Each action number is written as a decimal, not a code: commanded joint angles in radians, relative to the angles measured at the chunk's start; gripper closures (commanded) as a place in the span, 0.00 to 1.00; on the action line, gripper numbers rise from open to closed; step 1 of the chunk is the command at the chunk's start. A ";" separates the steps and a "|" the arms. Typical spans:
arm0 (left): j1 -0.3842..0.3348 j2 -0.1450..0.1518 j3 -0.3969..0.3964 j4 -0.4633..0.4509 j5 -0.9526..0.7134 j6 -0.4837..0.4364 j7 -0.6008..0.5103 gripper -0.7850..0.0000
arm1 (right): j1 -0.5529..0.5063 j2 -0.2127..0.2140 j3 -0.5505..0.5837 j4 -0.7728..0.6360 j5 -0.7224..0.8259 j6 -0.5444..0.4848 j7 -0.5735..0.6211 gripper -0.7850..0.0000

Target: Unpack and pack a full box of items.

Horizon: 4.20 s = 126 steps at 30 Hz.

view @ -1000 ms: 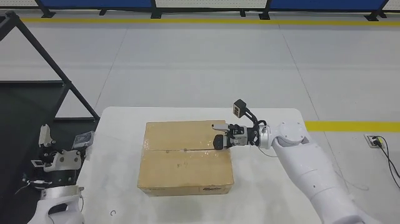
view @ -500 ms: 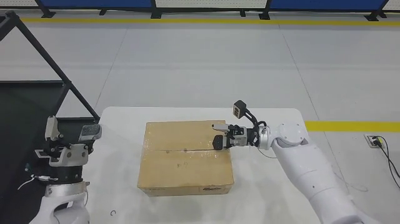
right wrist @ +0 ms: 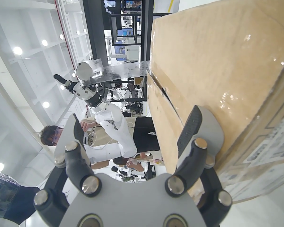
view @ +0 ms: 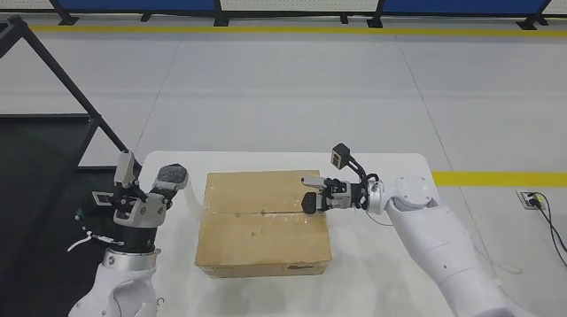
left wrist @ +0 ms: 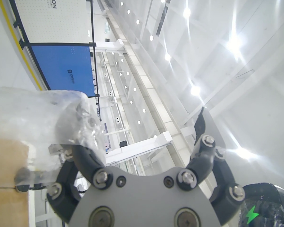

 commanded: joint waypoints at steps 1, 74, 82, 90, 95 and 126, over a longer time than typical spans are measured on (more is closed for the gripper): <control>-0.017 -0.002 0.033 0.012 0.020 0.012 0.001 0.00 | -0.002 0.001 0.001 -0.002 0.000 0.000 -0.001 0.00; -0.236 -0.103 0.455 0.311 0.266 0.120 0.007 0.00 | -0.261 0.128 0.224 -0.369 0.001 -0.014 -0.095 0.00; -0.272 -0.119 0.478 0.352 0.269 0.119 0.028 0.00 | -0.275 0.135 0.227 -0.381 0.006 -0.013 -0.098 0.00; -0.312 -0.137 0.505 0.400 0.270 0.120 0.056 0.00 | -0.285 0.140 0.228 -0.392 0.010 -0.013 -0.101 0.00; -0.330 -0.149 0.523 0.416 0.275 0.126 0.065 0.00 | -0.288 0.145 0.234 -0.390 0.012 -0.016 -0.099 0.00; -0.054 -0.099 -0.004 0.013 0.044 0.212 -0.299 0.00 | -0.270 0.159 0.232 -0.405 0.093 -0.038 -0.032 0.00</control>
